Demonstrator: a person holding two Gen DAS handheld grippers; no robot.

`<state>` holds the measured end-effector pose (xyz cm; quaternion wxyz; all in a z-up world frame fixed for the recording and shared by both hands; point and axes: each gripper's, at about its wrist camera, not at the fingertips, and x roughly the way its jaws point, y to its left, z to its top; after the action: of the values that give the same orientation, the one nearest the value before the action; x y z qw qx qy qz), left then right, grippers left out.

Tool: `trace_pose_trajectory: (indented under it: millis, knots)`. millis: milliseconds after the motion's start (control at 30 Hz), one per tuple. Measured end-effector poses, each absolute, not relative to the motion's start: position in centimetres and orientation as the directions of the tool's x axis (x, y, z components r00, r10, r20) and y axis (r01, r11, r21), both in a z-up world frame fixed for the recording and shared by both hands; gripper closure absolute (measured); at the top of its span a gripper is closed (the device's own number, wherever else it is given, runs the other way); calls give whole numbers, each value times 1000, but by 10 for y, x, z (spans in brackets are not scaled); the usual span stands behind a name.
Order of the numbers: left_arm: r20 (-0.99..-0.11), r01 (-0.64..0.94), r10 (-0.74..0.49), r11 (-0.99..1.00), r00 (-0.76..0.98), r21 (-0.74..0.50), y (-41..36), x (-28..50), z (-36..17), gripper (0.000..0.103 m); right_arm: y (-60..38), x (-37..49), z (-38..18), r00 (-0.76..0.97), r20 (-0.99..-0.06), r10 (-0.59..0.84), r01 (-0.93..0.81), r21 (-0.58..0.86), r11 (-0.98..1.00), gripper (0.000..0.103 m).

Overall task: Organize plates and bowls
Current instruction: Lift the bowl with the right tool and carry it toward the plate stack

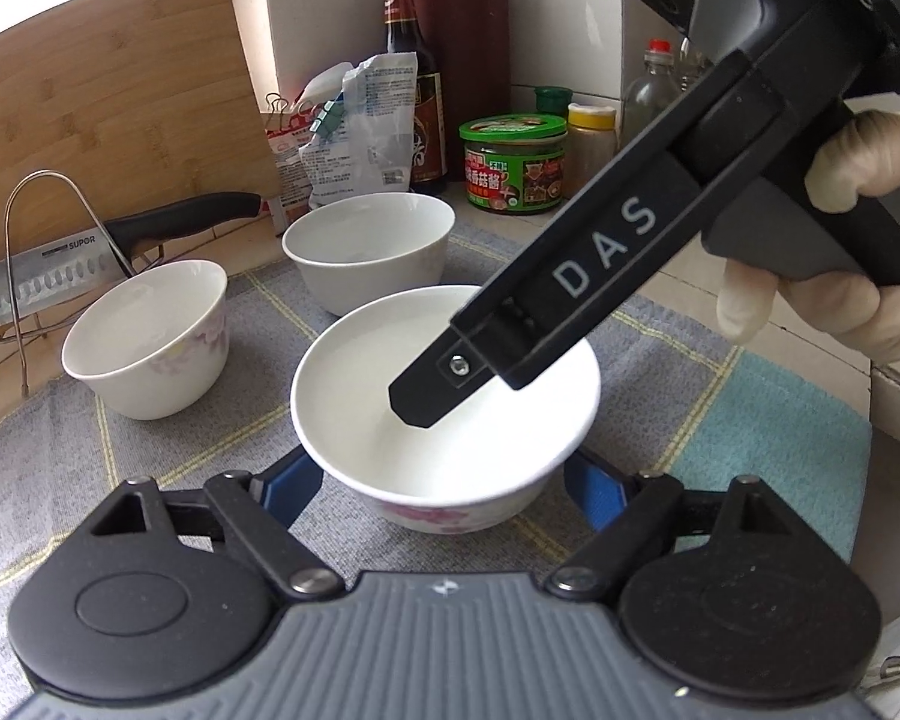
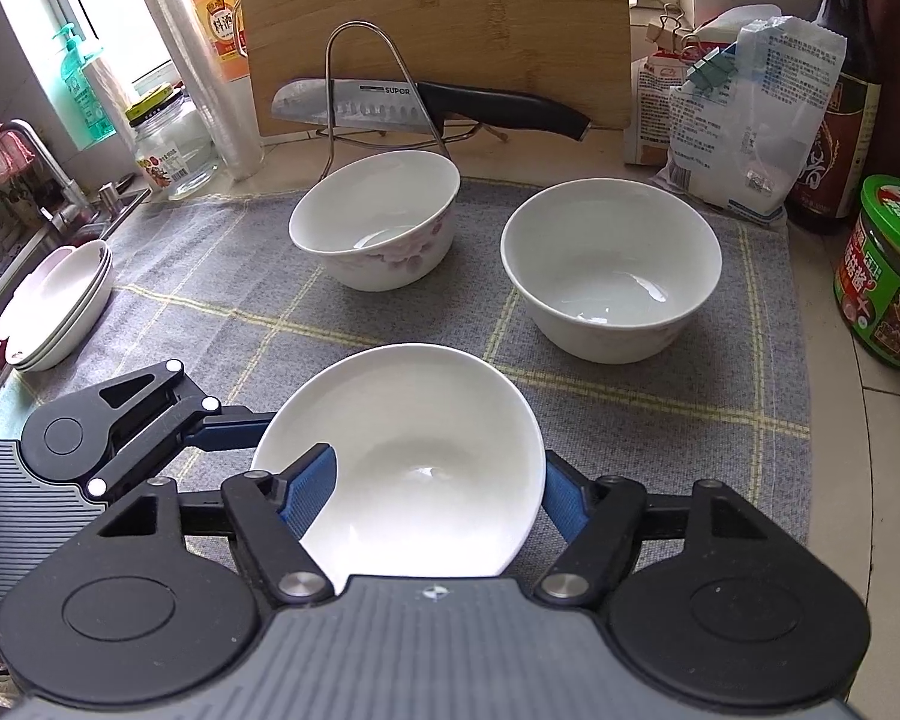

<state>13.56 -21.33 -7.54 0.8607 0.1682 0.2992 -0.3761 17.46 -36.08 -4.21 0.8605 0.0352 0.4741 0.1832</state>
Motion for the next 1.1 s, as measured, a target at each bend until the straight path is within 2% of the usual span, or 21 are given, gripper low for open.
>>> trace_pose_trajectory:
  millis: [467,1100]
  knots:
    - [-654,728,-527,683,543,54,-197,131,-65,16,-344,171,-31,477,-800,363,-322,225,919,25]
    - [-663,625,-428,777,614,77,-98,121,-47,16,-237,178,-20,425,-787,448,-472,230,851,25]
